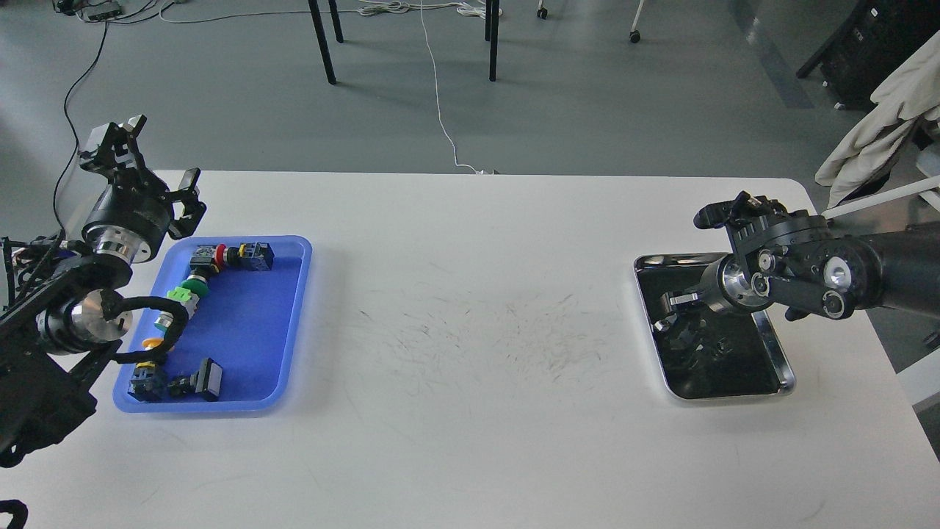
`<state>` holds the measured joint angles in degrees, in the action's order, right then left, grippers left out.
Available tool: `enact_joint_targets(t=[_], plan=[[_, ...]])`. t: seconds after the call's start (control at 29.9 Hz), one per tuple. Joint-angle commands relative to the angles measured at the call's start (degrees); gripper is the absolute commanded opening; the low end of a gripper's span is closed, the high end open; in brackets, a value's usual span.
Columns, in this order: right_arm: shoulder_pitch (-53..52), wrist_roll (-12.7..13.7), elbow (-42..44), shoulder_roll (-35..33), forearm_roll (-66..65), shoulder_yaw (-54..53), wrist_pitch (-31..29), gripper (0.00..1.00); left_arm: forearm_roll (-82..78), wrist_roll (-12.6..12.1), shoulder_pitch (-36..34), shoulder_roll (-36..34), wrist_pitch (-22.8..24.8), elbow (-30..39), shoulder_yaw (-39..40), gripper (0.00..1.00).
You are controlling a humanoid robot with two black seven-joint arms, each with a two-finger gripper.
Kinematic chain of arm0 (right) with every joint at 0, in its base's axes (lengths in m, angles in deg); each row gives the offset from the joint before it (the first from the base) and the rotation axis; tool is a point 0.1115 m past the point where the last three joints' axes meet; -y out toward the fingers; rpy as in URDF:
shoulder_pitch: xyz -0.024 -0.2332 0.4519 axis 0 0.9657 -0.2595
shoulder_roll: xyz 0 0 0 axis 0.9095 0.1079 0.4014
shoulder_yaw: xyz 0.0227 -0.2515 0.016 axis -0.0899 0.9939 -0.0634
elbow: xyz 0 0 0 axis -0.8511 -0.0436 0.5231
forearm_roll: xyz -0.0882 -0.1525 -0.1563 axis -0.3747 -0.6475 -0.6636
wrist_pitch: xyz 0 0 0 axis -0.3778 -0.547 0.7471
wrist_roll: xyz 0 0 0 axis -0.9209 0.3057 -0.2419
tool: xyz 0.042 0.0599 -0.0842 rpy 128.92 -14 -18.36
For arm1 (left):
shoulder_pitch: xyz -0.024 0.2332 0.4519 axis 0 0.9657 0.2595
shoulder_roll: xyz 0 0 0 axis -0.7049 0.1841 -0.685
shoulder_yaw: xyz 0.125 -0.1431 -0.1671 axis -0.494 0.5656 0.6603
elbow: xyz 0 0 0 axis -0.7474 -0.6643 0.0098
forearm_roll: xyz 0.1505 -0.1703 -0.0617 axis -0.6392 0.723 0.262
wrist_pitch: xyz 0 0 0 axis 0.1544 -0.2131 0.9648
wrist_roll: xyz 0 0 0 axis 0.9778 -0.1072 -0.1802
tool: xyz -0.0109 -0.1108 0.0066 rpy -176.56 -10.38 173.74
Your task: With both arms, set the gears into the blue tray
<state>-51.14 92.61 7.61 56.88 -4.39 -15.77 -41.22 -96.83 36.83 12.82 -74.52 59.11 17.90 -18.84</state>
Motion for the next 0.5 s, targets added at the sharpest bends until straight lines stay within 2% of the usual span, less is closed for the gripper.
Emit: enact_joint_targets(t=[0.0, 0.27, 0.47], plan=[[-1.6, -0.2, -0.5, -0.2, 0.4, -0.1, -0.1, 0.02, 0.0, 0.0, 0.0, 0.0, 0.0, 0.0, 0.0, 0.98], [-9.4, -0.3, -5.2, 0.4, 4.4, -4.1, 0.3, 0.02, 0.0, -0.1, 0.0, 0.0, 0.0, 0.0, 0.0, 0.98], [-11.8, -0.3, -4.3, 9.3, 12.5, -8.9, 1.7, 0.02, 0.0, 0.0, -0.1, 0.0, 0.0, -0.1, 0.0, 0.98]])
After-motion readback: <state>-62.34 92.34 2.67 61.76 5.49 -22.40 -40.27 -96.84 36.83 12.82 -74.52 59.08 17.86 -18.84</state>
